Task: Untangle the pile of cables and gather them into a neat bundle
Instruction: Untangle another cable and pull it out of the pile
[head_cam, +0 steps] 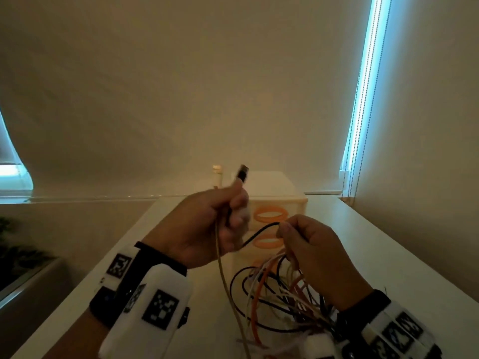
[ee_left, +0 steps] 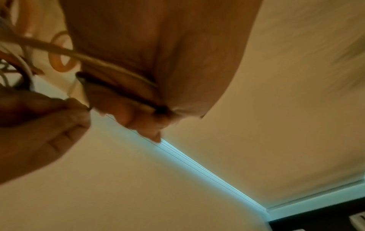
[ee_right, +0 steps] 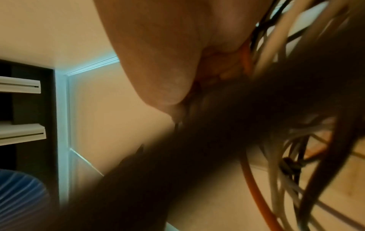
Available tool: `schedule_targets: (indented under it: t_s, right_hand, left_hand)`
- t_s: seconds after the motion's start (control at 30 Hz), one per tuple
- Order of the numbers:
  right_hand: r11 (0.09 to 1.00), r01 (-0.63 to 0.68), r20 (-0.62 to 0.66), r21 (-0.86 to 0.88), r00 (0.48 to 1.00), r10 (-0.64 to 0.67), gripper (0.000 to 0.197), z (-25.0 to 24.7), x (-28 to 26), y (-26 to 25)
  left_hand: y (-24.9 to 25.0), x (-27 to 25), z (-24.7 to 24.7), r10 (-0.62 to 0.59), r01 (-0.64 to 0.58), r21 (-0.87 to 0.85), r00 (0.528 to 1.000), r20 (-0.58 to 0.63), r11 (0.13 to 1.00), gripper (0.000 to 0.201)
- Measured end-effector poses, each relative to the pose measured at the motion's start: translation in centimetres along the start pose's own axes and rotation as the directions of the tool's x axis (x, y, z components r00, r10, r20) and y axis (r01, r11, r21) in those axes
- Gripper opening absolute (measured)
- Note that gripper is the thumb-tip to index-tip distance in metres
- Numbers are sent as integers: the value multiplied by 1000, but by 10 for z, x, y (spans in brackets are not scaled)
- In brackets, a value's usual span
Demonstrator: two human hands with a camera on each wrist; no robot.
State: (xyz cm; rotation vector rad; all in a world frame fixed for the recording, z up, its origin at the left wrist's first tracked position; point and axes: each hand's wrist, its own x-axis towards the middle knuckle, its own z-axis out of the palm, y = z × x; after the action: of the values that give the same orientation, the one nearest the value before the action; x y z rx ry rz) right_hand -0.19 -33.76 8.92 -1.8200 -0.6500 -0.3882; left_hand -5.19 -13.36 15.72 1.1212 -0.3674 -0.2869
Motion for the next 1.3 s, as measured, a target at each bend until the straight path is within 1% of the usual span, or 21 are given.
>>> schedule_targets:
  t_s: [0.03, 0.07, 0.1, 0.17, 0.2, 0.27, 0.33, 0.47, 0.5, 0.57, 0.63, 0.67, 0.7, 0.77, 0.83, 0.93, 1.0, 1.1, 1.17, 1.23, 1.3]
  right_hand:
    - [1000, -5, 77, 22, 997, 4, 20, -1, -2, 2]
    - [1000, 2, 170, -13, 985, 0, 14, -2, -4, 5]
    - [993, 29, 267, -118, 964, 4, 11, -4, -6, 13]
    - [934, 98, 441, -344, 895, 68, 19, -6, -7, 29]
    - [924, 95, 481, -372, 870, 105, 25, -7, -7, 33]
    - [931, 71, 495, -357, 860, 125, 30, -9, -7, 35]
    - [933, 114, 475, -343, 877, 67, 33, -12, -6, 32]
    - [956, 131, 444, -263, 896, 0, 39, -22, -5, 21]
    - [959, 130, 437, -250, 899, -8, 42, -25, -4, 20]
    - [965, 120, 430, -235, 903, -8, 47, -30, -1, 18]
    - [977, 85, 420, -193, 907, 4, 50, -35, 0, 18]
    - [983, 67, 401, -170, 916, 6, 47, -36, -1, 20]
    - [986, 53, 361, -156, 933, 7, 41, -37, -1, 23]
    - [989, 39, 254, -141, 967, -3, 24, -35, -2, 28]
    - [988, 37, 192, -149, 981, -8, 12, -30, -1, 33]
    - [995, -38, 176, -89, 983, 53, 11, -24, 0, 38]
    - [992, -105, 176, -63, 978, 115, 14, -24, 0, 40]
    - [981, -190, 178, -29, 965, 192, 14, -26, -1, 45]
    - [973, -223, 191, -52, 955, 229, 11, -27, -2, 47]
    - [963, -239, 254, -122, 931, 263, 10, -28, -2, 47]
    - [957, -260, 347, -125, 892, 288, 19, -30, -3, 46]
  left_hand:
    - [6, 0, -4, 61, -60, -96, 998, 7, 994, 39]
    - [14, -1, -9, 130, -129, -172, 992, -8, 977, 39]
    - [21, -4, -14, 196, -203, -212, 979, -52, 956, 39]
    - [32, -9, -21, 295, -336, -201, 933, -207, 920, 42]
    - [34, -12, -23, 319, -378, -183, 903, -287, 907, 43]
    - [36, -14, -29, 345, -445, -168, 841, -417, 880, 47]
    - [40, -17, -38, 384, -519, -159, 775, -502, 840, 49]
    - [62, -34, -58, 501, -675, -138, 654, -566, 725, 52]
    - [66, -38, -63, 528, -707, -144, 633, -566, 693, 53]
    - [71, -44, -70, 568, -749, -164, 608, -555, 641, 58]
    - [73, -46, -71, 585, -753, -122, 591, -555, 646, 57]
    - [73, -46, -69, 581, -734, -79, 595, -556, 675, 55]
    - [71, -44, -64, 566, -694, -36, 615, -550, 719, 52]
    - [63, -36, -51, 508, -572, 29, 702, -500, 820, 51]
    - [49, -26, -37, 437, -448, 81, 790, -431, 890, 49]
    - [20, -9, -22, 318, -252, 221, 880, -352, 942, 45]
    - [-4, 2, -18, 217, -85, 378, 922, -322, 922, 44]
    - [-38, 12, -18, 73, 131, 551, 940, -333, 824, 44]
    - [-55, 16, -21, 12, 215, 603, 937, -349, 768, 45]
    - [-67, 19, -22, -15, 245, 609, 934, -357, 754, 47]
    - [-72, 19, -22, 3, 229, 603, 934, -358, 764, 48]
